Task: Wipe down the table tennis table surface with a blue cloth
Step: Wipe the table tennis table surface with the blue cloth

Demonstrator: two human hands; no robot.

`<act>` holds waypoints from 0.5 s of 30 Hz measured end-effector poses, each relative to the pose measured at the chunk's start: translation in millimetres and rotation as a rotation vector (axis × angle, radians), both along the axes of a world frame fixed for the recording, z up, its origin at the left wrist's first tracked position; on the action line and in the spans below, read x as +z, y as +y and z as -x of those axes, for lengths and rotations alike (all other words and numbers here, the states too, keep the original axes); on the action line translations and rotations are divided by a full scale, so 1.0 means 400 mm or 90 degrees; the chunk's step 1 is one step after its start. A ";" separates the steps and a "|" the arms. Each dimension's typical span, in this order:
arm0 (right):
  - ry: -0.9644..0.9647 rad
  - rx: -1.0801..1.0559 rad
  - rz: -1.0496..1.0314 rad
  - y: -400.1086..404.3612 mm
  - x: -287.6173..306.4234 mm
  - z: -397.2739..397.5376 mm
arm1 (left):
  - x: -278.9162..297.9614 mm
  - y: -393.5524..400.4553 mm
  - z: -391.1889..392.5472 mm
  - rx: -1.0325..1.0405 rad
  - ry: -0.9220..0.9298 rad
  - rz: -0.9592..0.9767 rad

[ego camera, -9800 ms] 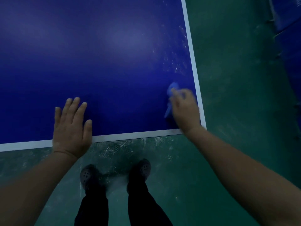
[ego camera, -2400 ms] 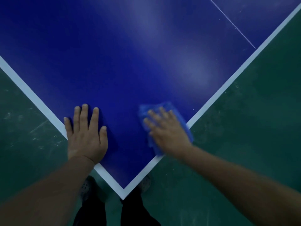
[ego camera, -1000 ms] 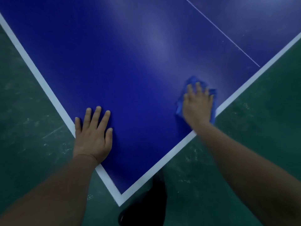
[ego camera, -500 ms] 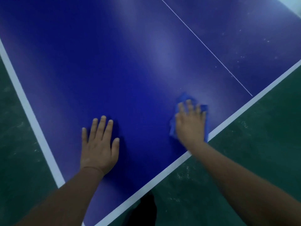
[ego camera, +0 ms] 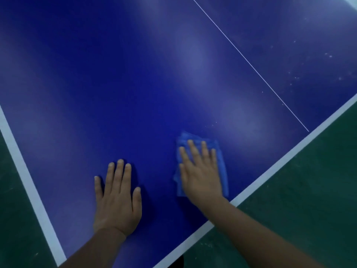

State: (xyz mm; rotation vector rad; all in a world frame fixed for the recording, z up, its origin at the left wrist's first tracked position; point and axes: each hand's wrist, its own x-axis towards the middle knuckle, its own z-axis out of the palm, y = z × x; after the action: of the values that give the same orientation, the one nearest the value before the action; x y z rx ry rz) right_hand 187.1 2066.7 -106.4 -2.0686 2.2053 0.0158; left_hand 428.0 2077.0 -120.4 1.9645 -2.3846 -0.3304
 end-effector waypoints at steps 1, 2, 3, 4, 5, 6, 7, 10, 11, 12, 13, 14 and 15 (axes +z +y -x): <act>-0.024 0.023 -0.002 -0.042 0.000 -0.055 | 0.001 0.000 0.000 0.007 0.012 0.006; -0.047 0.048 0.003 -0.090 0.003 -0.102 | 0.002 0.000 0.001 0.010 0.017 0.009; -0.063 0.079 -0.003 -0.139 0.006 -0.137 | 0.004 0.000 0.001 0.011 0.013 0.009; -0.066 0.108 -0.015 -0.188 0.007 -0.150 | 0.005 -0.001 0.003 0.009 0.004 0.007; -0.055 0.125 -0.028 -0.230 0.007 -0.135 | 0.005 -0.003 0.004 0.006 -0.006 0.004; -0.035 0.113 -0.030 -0.262 0.004 -0.089 | 0.005 -0.003 0.004 0.002 -0.014 0.001; -0.008 0.067 -0.021 -0.283 -0.002 -0.020 | 0.006 -0.003 0.004 0.001 -0.019 -0.005; 0.083 -0.209 0.001 -0.270 -0.012 0.292 | 0.008 -0.004 0.002 -0.005 -0.030 -0.016; 0.068 -0.324 -0.010 -0.242 0.000 0.397 | 0.009 -0.004 0.003 -0.006 -0.032 -0.019; 0.024 -0.441 -0.028 -0.215 0.019 0.473 | 0.009 -0.003 0.003 -0.005 -0.033 -0.020; -0.018 -0.536 -0.041 -0.193 0.035 0.506 | 0.009 -0.002 0.003 -0.004 -0.035 -0.021; -0.031 -0.582 -0.036 -0.180 0.035 0.501 | 0.009 -0.002 0.003 -0.005 -0.037 -0.021; -0.023 -0.574 -0.020 -0.171 0.030 0.458 | 0.010 -0.003 0.004 -0.005 -0.039 -0.022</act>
State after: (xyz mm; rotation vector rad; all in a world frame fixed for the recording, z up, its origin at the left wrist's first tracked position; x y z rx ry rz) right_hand 3.8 1998.4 -94.5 -0.8889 2.8492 -0.0656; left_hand 426.5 2075.7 -116.5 2.0085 -2.4410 -0.3186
